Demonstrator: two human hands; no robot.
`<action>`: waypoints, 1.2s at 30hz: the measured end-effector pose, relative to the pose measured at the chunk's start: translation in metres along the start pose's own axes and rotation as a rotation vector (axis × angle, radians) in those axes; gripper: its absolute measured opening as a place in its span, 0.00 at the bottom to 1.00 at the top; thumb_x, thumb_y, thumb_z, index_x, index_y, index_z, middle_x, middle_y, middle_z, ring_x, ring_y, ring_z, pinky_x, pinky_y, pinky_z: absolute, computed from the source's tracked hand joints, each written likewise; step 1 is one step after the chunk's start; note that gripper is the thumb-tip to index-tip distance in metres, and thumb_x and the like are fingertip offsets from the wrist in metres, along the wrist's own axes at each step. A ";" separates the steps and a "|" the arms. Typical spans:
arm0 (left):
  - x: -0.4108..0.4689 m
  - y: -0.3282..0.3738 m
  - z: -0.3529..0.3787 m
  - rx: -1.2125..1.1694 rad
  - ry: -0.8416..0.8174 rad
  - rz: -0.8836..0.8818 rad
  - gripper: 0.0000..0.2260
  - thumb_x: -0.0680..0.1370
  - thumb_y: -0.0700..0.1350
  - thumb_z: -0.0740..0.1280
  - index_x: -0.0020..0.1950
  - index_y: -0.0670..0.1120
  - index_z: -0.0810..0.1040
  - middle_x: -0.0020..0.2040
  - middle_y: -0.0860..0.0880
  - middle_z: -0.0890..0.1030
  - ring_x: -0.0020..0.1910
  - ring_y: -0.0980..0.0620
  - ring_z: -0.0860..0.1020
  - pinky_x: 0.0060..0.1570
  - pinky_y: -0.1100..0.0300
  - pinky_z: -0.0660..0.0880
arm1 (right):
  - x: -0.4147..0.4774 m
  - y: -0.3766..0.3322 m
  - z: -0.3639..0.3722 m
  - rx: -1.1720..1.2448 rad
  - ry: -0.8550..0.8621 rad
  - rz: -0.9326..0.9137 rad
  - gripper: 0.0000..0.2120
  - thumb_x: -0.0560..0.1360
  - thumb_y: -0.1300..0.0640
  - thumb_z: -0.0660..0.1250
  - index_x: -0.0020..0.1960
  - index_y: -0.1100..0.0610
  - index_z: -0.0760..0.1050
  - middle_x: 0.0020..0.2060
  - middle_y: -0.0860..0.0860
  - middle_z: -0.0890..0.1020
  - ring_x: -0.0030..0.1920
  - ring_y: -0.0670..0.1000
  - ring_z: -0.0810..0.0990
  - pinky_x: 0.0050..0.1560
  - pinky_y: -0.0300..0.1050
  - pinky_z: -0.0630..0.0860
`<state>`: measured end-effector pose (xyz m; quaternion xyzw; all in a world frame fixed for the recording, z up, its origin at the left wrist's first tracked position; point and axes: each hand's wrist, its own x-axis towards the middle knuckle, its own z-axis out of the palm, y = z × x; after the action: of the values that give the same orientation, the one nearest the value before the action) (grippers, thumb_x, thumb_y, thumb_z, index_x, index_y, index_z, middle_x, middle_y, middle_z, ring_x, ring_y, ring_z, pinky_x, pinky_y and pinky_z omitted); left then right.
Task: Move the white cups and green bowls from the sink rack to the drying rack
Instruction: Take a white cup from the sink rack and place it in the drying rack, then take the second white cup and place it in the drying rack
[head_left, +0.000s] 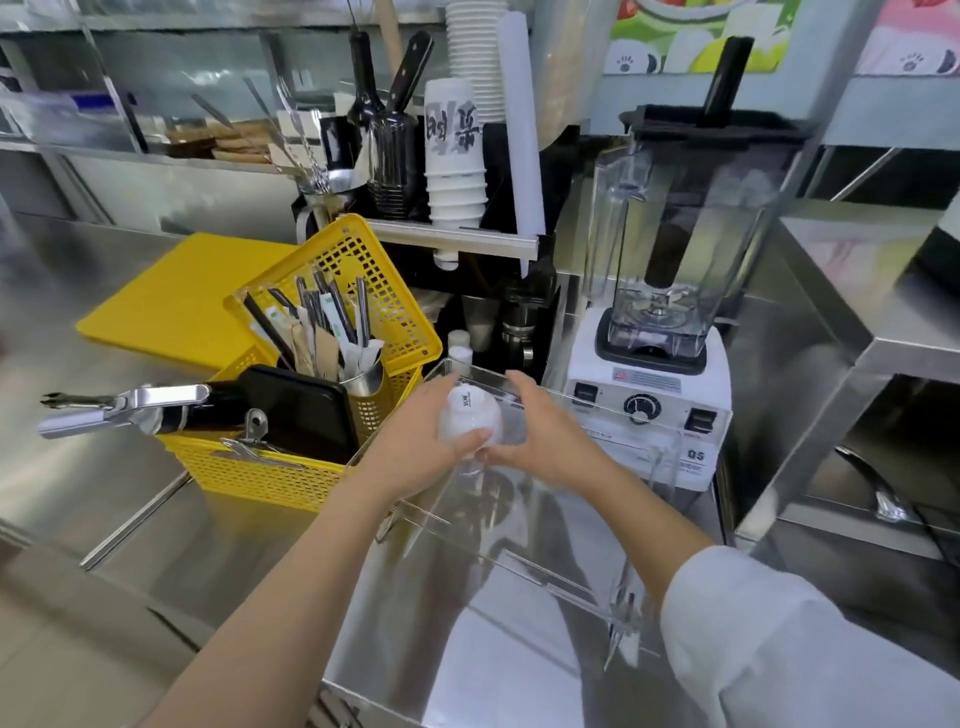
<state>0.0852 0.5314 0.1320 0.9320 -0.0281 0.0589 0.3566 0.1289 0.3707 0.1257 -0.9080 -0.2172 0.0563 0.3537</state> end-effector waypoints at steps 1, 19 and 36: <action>0.001 0.007 0.004 0.012 0.022 0.011 0.33 0.74 0.54 0.68 0.74 0.47 0.59 0.74 0.49 0.64 0.71 0.52 0.62 0.67 0.60 0.59 | -0.008 0.001 -0.008 -0.011 0.021 -0.017 0.46 0.64 0.42 0.72 0.73 0.48 0.49 0.73 0.51 0.61 0.71 0.54 0.62 0.69 0.57 0.63; 0.003 0.280 0.287 -0.124 -0.297 0.424 0.29 0.72 0.59 0.67 0.70 0.50 0.66 0.69 0.52 0.70 0.68 0.54 0.68 0.69 0.57 0.63 | -0.254 0.257 -0.215 -0.048 0.387 0.399 0.44 0.66 0.41 0.71 0.73 0.47 0.50 0.72 0.49 0.63 0.71 0.50 0.63 0.69 0.50 0.64; -0.050 0.361 0.498 0.030 -0.377 0.282 0.14 0.76 0.47 0.64 0.59 0.41 0.74 0.60 0.42 0.71 0.59 0.43 0.72 0.57 0.54 0.70 | -0.390 0.422 -0.236 -0.156 0.286 0.784 0.39 0.69 0.42 0.69 0.71 0.57 0.57 0.70 0.56 0.66 0.69 0.55 0.64 0.67 0.48 0.60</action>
<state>0.0462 -0.0695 -0.0040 0.9186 -0.2232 -0.0668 0.3192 -0.0120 -0.2207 -0.0002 -0.9446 0.1923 0.0437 0.2625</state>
